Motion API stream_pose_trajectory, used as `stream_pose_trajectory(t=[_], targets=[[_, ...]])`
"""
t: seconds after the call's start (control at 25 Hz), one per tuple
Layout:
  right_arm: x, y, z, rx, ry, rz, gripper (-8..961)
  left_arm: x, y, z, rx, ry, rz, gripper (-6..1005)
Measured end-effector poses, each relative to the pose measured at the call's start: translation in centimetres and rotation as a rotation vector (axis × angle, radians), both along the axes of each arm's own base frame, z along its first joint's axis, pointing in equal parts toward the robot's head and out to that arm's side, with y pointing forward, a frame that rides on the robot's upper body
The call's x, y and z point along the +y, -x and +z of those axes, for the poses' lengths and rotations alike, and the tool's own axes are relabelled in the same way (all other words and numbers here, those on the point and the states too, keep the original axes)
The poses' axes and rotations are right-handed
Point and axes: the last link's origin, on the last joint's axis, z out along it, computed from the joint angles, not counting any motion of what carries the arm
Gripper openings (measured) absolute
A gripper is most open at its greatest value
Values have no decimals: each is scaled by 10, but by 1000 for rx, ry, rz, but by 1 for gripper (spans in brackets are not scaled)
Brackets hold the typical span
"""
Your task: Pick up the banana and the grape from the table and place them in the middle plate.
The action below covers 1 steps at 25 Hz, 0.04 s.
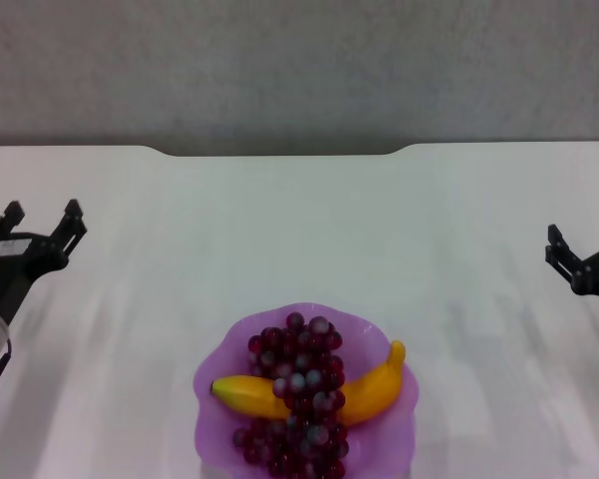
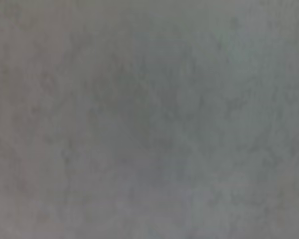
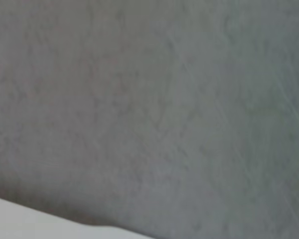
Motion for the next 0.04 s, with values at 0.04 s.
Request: stream_pose_trajectory(t=[0.04], targets=[[-1, -2, 0, 4, 1, -13, 879, 0, 2, 0, -2, 0, 12, 801]])
